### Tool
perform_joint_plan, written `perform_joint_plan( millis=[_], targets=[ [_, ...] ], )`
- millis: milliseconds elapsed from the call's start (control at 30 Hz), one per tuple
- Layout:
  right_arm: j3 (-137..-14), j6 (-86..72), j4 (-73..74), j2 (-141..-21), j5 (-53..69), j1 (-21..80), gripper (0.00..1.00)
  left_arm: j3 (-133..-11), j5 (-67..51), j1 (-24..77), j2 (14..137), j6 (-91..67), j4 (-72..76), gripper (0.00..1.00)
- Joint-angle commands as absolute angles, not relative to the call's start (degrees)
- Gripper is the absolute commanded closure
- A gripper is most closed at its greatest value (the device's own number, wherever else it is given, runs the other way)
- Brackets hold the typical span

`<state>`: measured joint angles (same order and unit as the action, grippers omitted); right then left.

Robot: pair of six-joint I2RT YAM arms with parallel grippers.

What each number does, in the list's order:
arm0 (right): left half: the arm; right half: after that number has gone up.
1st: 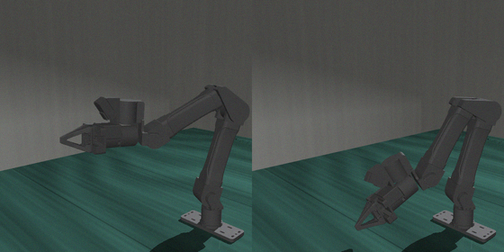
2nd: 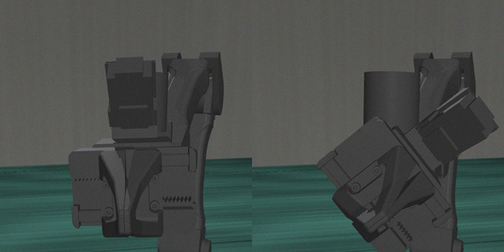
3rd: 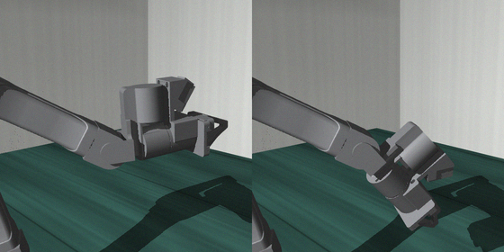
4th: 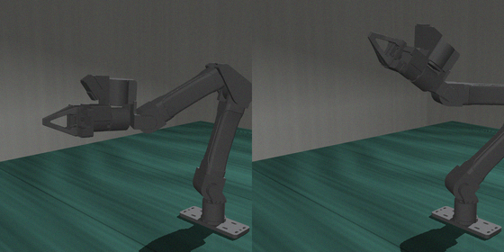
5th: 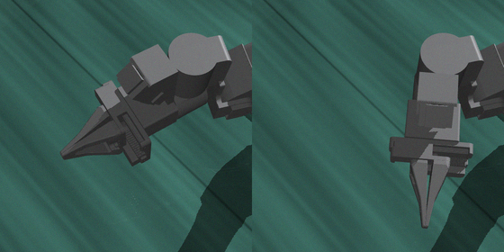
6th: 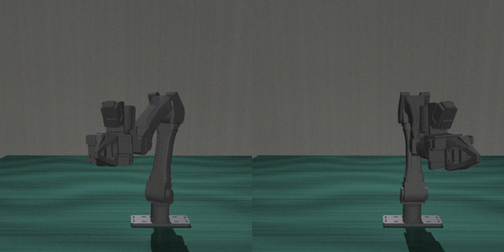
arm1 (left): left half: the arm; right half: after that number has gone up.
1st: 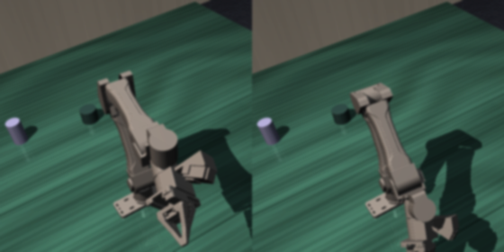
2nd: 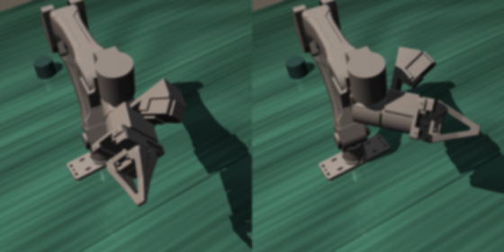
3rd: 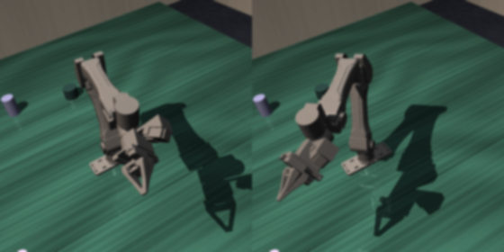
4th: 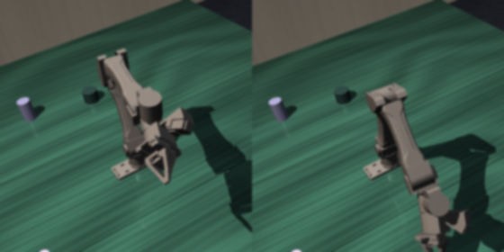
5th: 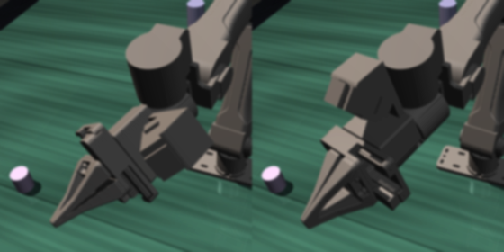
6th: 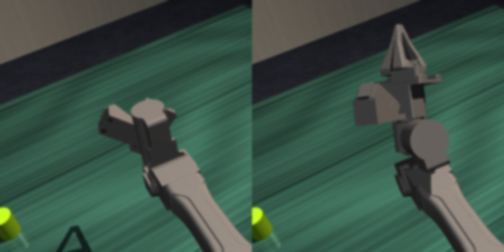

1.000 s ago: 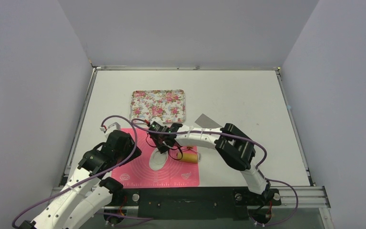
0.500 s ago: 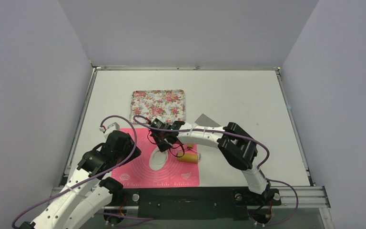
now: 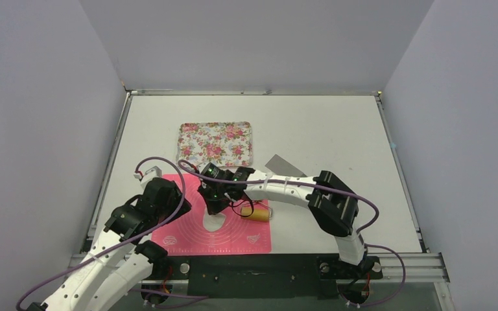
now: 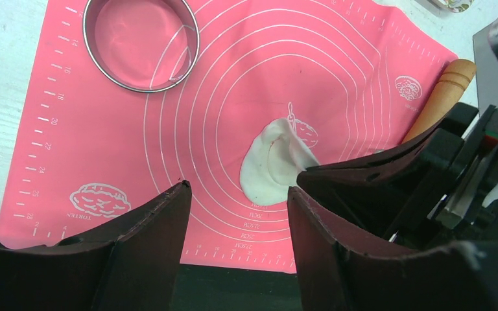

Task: Roll out the dumpling wrappers from the dough
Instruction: Remove the dumpling wrapper from the work surface.

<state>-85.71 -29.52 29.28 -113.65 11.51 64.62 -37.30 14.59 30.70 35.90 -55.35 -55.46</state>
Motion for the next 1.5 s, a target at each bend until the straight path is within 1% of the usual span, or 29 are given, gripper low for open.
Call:
perform_joint_plan(
  millis=[0, 100, 167, 200, 267, 400, 500, 567, 600, 700, 800, 867, 1067, 1133, 1233, 1467],
  targets=[
    [-85.11, -31.09, 26.94, -110.41, 16.38, 65.21, 1.0, -38.4, 15.42, 31.03, 35.94, -56.14, -54.92, 0.46],
    [-85.22, -31.08, 26.14, -110.38, 16.47, 66.18, 1.0, -38.49, 15.38, 31.03, 36.14, -56.24, -54.73, 0.46],
    [-85.23, -31.65, 26.58, -110.53, 13.65, 66.18, 1.0, -38.52, 15.34, 31.03, 36.15, -56.33, -54.66, 0.46],
    [-85.36, -32.13, 27.05, -110.84, 10.31, 66.01, 1.0, -38.5, 15.19, 31.03, 36.11, -56.33, -54.62, 0.46],
    [-85.05, -33.77, 28.45, -111.21, 6.11, 65.03, 1.0, -38.4, 14.58, 31.03, 35.96, -56.0, -54.43, 0.46],
    [-81.71, -38.26, 26.77, -110.03, 2.84, 60.81, 1.0, -37.25, 10.95, 31.03, 35.75, -54.91, -52.18, 0.46],
    [-80.12, -39.98, 25.68, -109.48, 3.92, 58.5, 1.0, -35.44, 5.59, 31.03, 35.72, -53.81, -46.09, 0.46],
    [-79.71, -40.38, 25.11, -109.68, 7.51, 57.51, 1.0, -33.19, 1.19, 31.1, 35.76, -54.01, -40.82, 0.46],
    [-79.67, -40.49, 24.8, -109.95, 8.15, 57.18, 1.0, -31.35, -1.06, 31.15, 35.86, -54.38, -36.97, 0.48],
    [-79.84, -40.74, 24.64, -110.56, 10.07, 56.97, 1.0, -27.63, -2.57, 31.58, 37.07, -57.04, -30.73, 0.55],
    [-79.76, -41.39, 24.0, -110.89, 11.69, 56.76, 1.0, -24.21, -1.16, 33.14, 38.56, -59.38, -23.15, 0.65],
    [-79.81, -41.84, 23.59, -111.3, 13.68, 56.51, 1.0, -23.44, 0.92, 34.74, 40.18, -60.03, -19.93, 0.67],
    [-80.0, -41.96, 22.87, -110.93, 17.52, 56.32, 1.0, -24.08, 5.66, 38.55, 48.2, -59.73, -16.44, 0.78],
    [-79.83, -41.93, 22.86, -110.58, 18.11, 56.07, 1.0, -24.59, 6.72, 39.57, 51.24, -59.76, -16.02, 0.85],
    [-79.39, -41.9, 22.89, -110.2, 18.08, 55.48, 1.0, -25.7, 9.0, 41.16, 55.05, -59.84, -16.01, 0.87],
    [-78.91, -41.27, 23.18, -109.14, 19.86, 53.92, 1.0, -26.31, 11.49, 42.96, 59.4, -60.33, -13.4, 0.87]
  ],
)
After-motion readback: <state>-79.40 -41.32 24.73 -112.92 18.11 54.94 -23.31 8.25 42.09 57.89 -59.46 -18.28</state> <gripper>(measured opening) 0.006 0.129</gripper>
